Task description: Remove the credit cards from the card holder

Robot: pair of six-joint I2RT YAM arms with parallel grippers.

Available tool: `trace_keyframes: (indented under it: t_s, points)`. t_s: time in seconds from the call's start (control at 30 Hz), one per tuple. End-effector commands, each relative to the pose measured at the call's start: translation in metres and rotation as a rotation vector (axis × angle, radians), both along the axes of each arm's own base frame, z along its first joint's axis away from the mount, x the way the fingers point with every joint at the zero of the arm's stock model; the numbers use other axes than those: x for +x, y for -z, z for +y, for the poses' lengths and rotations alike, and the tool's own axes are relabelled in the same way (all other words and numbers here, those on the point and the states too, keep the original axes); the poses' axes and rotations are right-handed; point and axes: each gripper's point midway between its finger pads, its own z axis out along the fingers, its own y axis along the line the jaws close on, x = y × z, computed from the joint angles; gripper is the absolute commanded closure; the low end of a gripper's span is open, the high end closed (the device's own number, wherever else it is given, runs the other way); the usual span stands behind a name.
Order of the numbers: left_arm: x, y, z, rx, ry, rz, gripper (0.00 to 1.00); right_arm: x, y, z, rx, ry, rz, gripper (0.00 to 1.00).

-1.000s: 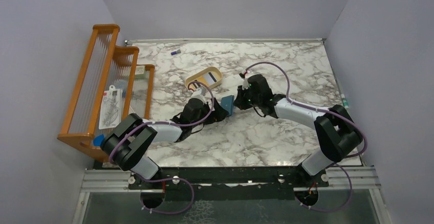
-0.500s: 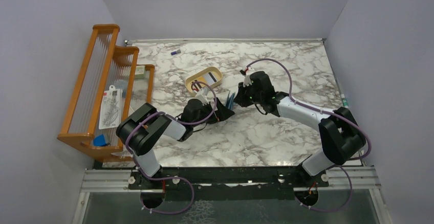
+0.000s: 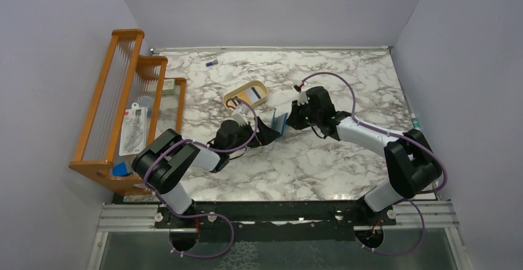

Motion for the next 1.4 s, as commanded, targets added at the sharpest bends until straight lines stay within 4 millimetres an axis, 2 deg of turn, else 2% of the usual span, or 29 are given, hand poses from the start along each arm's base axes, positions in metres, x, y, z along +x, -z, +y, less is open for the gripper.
trace_keyframes:
  t_s: [0.0,0.13,0.37,0.67,0.8,0.97,1.23,1.37]
  points:
    - [0.01,-0.017,0.011,-0.008,-0.047,-0.087,0.02,-0.001,-0.009,0.0,0.037,-0.017,-0.023,0.99]
    - [0.014,-0.016,0.017,0.006,-0.077,-0.097,0.02,-0.003,-0.004,-0.003,0.039,-0.017,-0.008,0.99]
    - [0.019,0.004,0.02,0.053,-0.094,-0.058,0.02,-0.003,-0.006,-0.003,0.042,-0.022,-0.009,0.99]
    - [0.021,-0.004,0.009,0.046,-0.035,-0.091,0.03,-0.004,-0.001,-0.002,0.038,-0.029,0.003,0.99]
    - [0.023,0.001,0.01,0.056,-0.044,-0.08,0.04,-0.004,0.0,-0.001,0.041,-0.032,0.006,0.99]
    - [0.03,0.01,0.019,0.101,-0.105,-0.055,0.06,-0.004,0.0,-0.003,0.033,-0.029,0.005,0.99]
    - [0.038,0.029,0.041,0.232,-0.198,-0.004,0.19,-0.004,0.0,-0.003,0.031,-0.028,0.004,0.99]
    - [0.038,0.031,0.05,0.249,-0.227,0.011,0.35,-0.004,-0.001,-0.004,0.027,-0.025,0.001,0.99]
